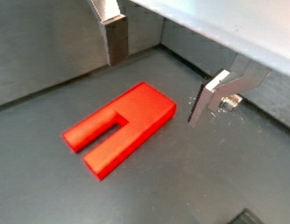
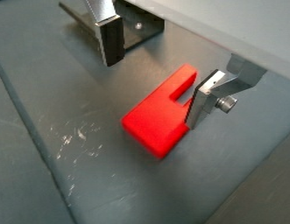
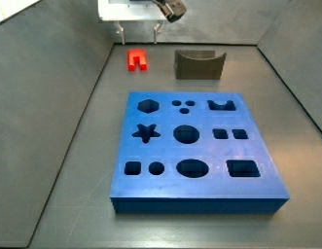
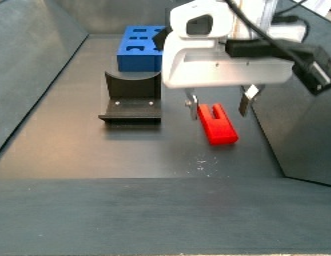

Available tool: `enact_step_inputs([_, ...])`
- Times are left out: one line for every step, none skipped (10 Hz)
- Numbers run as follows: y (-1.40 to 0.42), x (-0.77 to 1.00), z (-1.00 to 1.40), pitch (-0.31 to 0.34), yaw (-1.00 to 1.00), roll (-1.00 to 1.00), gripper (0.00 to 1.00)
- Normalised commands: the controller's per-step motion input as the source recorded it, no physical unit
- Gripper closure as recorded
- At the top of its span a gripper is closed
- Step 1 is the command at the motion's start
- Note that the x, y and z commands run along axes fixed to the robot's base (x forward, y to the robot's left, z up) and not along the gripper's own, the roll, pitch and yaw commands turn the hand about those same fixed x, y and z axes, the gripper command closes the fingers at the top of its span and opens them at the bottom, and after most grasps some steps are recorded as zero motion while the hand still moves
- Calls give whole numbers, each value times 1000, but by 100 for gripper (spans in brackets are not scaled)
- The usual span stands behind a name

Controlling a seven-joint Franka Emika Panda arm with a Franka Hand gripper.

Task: Pick up the square-circle object. Move up. Rotate the square-circle object. Place the square-circle object on the fixture. Regrasp the square-circle object. Move to above the board. Insert the square-circle object.
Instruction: Pick up the square-circle object.

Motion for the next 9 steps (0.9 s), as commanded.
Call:
enact_step_inputs([126,0,-454,-90,-234,-21,0])
enact_step_inputs([80,0,-469,-113,-191,-13,0])
enact_step_inputs([60,-26,-437,-123,-180,-11,0])
enact_step_inputs([40,0,-434,-141,-166,-20,0])
enact_step_inputs([3,-6,-514,-177,-211,-14,0])
enact_step_inputs([60,0,-571,-164,-200,-4,0])
enact_step_inputs([117,0,-617,-169,-149,0,0])
enact_step_inputs([263,0,-714,-227,-3,0,0])
enact_step_inputs([420,-49,-683,-270,86,-49,0])
